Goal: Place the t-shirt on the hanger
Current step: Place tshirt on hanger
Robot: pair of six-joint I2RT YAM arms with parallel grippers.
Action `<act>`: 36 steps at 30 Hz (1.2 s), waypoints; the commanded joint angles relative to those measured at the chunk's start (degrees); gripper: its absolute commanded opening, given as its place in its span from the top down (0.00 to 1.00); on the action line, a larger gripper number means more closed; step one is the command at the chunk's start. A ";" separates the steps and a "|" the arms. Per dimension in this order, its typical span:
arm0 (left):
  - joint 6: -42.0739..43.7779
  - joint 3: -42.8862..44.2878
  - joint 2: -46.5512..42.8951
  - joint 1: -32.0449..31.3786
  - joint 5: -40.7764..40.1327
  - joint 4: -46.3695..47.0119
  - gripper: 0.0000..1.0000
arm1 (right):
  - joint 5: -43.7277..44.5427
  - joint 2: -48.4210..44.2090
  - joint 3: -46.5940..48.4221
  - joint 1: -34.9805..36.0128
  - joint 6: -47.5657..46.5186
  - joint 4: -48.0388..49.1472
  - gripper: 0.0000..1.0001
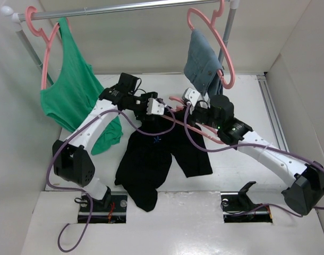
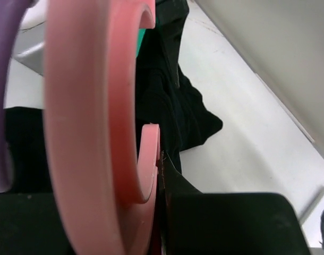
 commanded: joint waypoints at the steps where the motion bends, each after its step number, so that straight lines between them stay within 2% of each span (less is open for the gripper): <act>1: 4.36 3.37 0.42 0.24 5.49 -5.99 0.50 | -0.14 -1.88 1.72 0.61 -0.59 5.17 1.00; 2: 3.57 3.89 1.11 -0.28 6.28 -6.00 0.57 | -0.66 -1.88 2.25 1.13 -0.59 5.17 1.00; 3: 3.57 3.90 1.12 -0.28 6.89 -6.00 0.72 | -0.67 -1.88 2.25 1.13 -0.59 5.17 1.00; 4: 2.78 3.90 1.12 -0.28 8.12 -6.00 0.82 | -0.67 -1.35 2.25 1.13 -0.59 5.17 1.00; 5: 1.12 4.42 0.51 -0.28 8.74 -6.00 1.00 | -0.67 -1.35 2.25 1.13 -0.59 5.17 1.00; 12: -10.66 5.57 -3.35 -0.28 10.33 -6.00 1.00 | 2.75 2.78 6.72 1.13 -1.11 1.58 1.00; 13: -11.89 5.05 -4.15 1.19 10.33 -5.30 1.00 | 2.76 3.91 8.39 1.13 -1.11 -0.78 0.96; 14: -11.90 4.17 -5.11 2.17 10.33 -5.29 1.00 | 3.37 3.93 9.10 1.13 -1.72 -1.94 0.87; 15: -11.90 2.86 -7.64 3.13 10.33 -5.29 1.00 | 3.37 4.53 9.63 1.13 -1.73 -2.99 0.67; 16: -11.38 -0.20 -9.06 4.19 10.33 -4.77 1.00 | 3.37 4.54 9.63 1.66 -1.73 -3.96 0.57; 19: -8.41 -6.27 -13.97 7.00 9.80 -4.76 1.00 | 4.86 3.76 10.34 1.66 -1.73 -6.86 0.36; 20: -7.34 -7.60 -14.95 8.05 9.80 -4.76 1.00 | 4.87 2.62 9.64 2.18 -1.73 -7.65 0.33; 24: -3.03 -14.11 -19.87 8.59 9.19 -4.77 1.00 | 5.48 -0.73 9.11 2.19 -1.73 -9.50 0.28; 25: -4.24 -15.42 -20.84 8.59 8.05 -1.55 1.00 | 5.48 -1.34 9.11 2.19 -1.73 -9.51 0.28; 27: -10.29 -18.68 -23.04 8.59 6.65 3.12 1.00 | 4.35 -3.09 9.11 2.19 -1.20 -11.60 0.28; 29: -21.88 -19.22 -23.05 8.59 4.45 8.82 1.00 | 5.65 -4.16 9.11 2.71 0.55 -13.10 0.28; 31: -28.66 -19.22 -23.05 11.66 4.96 10.87 1.00 | 8.55 -5.38 8.41 3.94 3.79 -14.43 0.28; 33: -30.80 -19.91 -23.57 13.77 8.82 10.18 1.00 | 12.40 -5.39 7.18 5.08 6.34 -14.96 0.28; 36: -31.93 -23.51 -27.42 15.97 10.42 10.87 1.00 | 15.40 -5.39 5.33 8.25 10.57 -13.56 0.29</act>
